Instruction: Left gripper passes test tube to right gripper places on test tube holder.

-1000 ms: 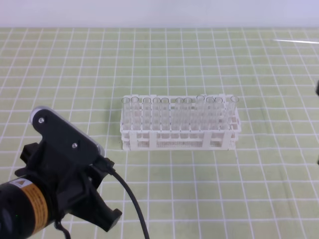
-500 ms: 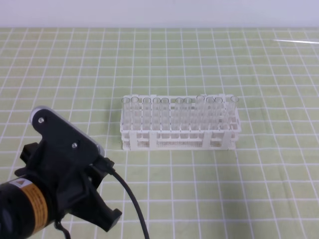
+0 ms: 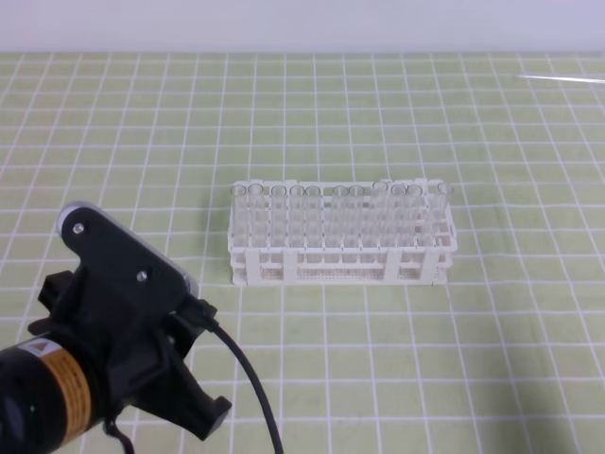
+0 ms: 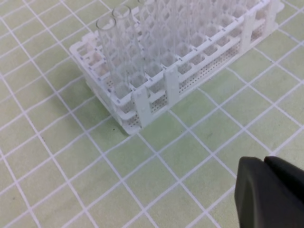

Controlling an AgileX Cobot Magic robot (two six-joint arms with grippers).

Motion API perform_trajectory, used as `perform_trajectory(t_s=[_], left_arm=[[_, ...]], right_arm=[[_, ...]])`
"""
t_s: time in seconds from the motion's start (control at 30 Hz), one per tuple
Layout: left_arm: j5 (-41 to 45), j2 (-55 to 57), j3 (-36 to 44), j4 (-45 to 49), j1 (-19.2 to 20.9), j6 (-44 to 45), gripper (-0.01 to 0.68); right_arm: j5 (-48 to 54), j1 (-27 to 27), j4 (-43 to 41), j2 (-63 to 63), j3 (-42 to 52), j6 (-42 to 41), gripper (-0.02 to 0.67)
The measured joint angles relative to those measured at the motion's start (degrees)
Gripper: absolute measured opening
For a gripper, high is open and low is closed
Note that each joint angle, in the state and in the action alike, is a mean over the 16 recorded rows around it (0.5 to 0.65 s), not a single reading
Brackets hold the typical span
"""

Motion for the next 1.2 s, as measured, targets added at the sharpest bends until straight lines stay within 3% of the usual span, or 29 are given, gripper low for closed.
perform_trajectory(t_s=[0.23,0.77,1.2], left_arm=[[0.00,0.00,0.00,-0.05,-0.02,-0.01,0.000],[-0.04,0.00,0.00,-0.10,-0.02,-0.01,0.000],[-0.03,-0.01,0.00,-0.11,-0.03,-0.01,0.000]], right_arm=[[1.81,-0.16,1.18,-1.82,3.54,0.50,-0.002],[11.71,-0.16,-5.49,-4.43,3.60,10.33,-0.002],[12.16,-0.16,-5.29,-4.43,3.60,10.61,-0.002]])
